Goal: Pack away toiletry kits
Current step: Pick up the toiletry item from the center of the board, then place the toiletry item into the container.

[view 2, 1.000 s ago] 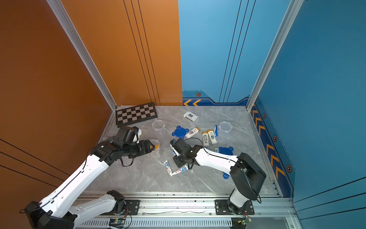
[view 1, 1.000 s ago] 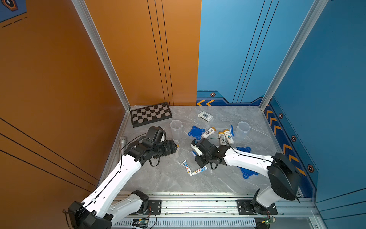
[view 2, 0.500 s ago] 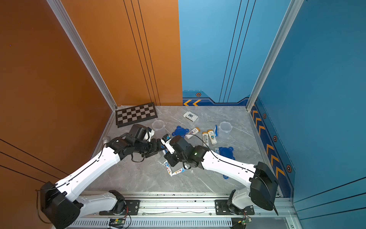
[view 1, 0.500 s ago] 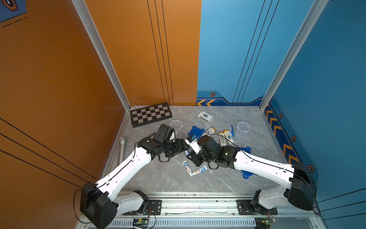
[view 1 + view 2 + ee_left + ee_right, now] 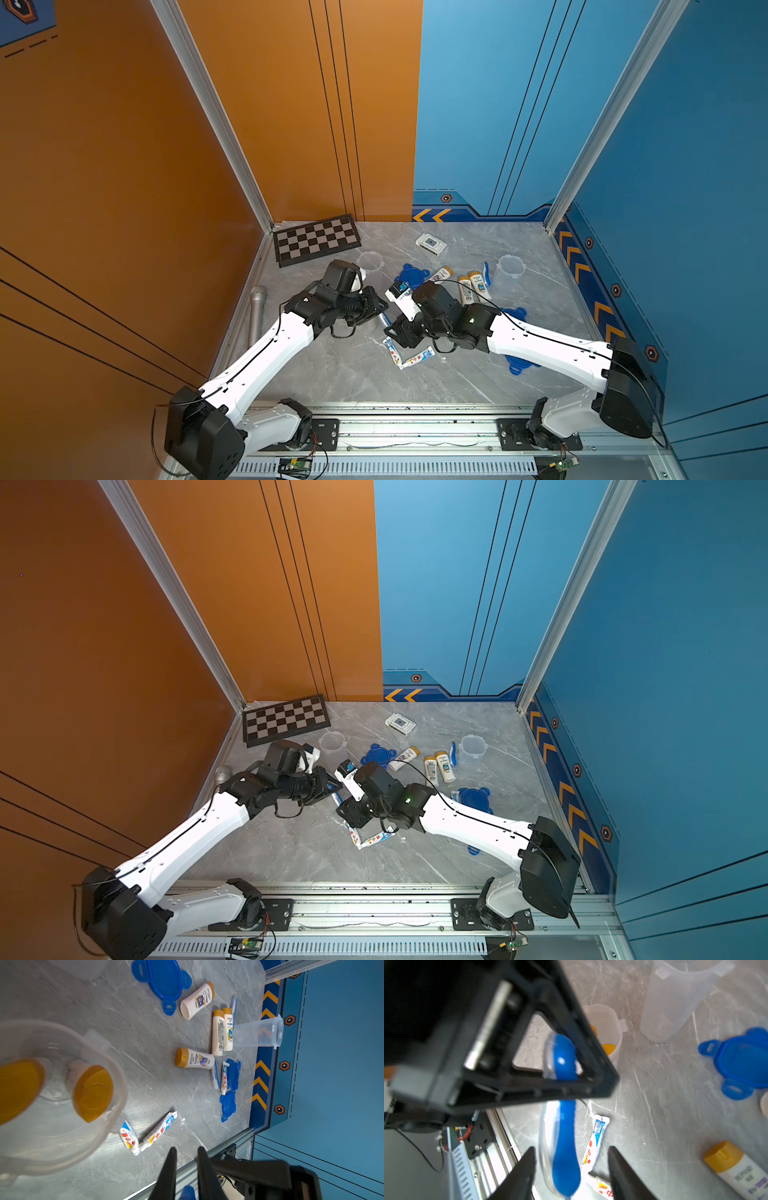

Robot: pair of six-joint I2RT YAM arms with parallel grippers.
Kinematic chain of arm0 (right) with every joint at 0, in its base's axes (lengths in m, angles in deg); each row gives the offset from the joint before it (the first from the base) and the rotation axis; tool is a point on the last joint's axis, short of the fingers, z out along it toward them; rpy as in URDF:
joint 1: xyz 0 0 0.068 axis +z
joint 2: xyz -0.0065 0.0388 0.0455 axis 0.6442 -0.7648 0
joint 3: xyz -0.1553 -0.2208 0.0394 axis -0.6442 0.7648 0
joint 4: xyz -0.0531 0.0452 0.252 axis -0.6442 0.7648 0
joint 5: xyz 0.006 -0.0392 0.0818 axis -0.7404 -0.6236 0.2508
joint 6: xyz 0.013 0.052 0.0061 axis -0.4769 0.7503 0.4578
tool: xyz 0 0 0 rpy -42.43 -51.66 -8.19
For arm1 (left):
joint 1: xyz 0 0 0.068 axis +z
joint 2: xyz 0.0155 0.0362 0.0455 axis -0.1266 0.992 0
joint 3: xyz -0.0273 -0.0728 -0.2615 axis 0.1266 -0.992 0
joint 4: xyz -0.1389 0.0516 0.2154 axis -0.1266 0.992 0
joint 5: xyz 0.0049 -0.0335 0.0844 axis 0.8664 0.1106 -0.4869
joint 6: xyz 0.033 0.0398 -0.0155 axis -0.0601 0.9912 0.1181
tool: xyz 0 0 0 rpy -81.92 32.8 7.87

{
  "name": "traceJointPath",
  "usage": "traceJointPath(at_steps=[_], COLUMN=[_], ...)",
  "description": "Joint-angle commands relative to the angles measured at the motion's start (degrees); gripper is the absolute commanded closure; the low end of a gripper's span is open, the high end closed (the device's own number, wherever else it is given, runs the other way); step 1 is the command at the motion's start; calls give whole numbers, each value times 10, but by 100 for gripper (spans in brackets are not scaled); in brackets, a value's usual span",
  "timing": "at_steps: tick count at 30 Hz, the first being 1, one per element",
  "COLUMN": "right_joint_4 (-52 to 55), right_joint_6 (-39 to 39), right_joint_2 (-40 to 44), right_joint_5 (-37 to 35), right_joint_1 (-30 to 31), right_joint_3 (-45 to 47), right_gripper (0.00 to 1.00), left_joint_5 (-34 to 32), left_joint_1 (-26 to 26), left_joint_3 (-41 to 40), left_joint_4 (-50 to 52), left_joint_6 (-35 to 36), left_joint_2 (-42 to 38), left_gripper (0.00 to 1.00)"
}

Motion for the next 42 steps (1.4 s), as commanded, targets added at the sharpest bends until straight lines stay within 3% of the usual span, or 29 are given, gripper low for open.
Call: traceJointPath(at_steps=[1, 5, 12, 19, 30, 34, 37, 42], right_joint_4=[24, 49, 38, 22, 32, 40, 44, 47], right_joint_6=[6, 8, 6, 14, 13, 7, -1, -13], right_joint_2=[-14, -50, -133, -196, -222, -227, -230, -230], right_joint_5=[-24, -24, -2, 22, 21, 17, 14, 8], right_joint_1=[-8, -16, -16, -14, -16, -16, -16, -18], right_joint_3=[-14, -9, -8, -15, -6, -5, -3, 4], right_gripper=[22, 21, 24, 31, 37, 51, 56, 67], left_joint_5=[-40, -147, -278, -303, -323, -331, -334, -331], left_joint_1=[19, 22, 12, 3, -22, -30, -37, -45], left_joint_3=[44, 84, 73, 47, 12, -2, -10, -21], left_joint_4=[69, 107, 75, 13, -36, -40, -40, -41], left_joint_6=[83, 166, 217, 234, 259, 260, 261, 260], left_joint_2=[-22, -33, -31, -8, 37, 42, 41, 40], left_gripper=[100, 100, 100, 100, 100, 100, 100, 82])
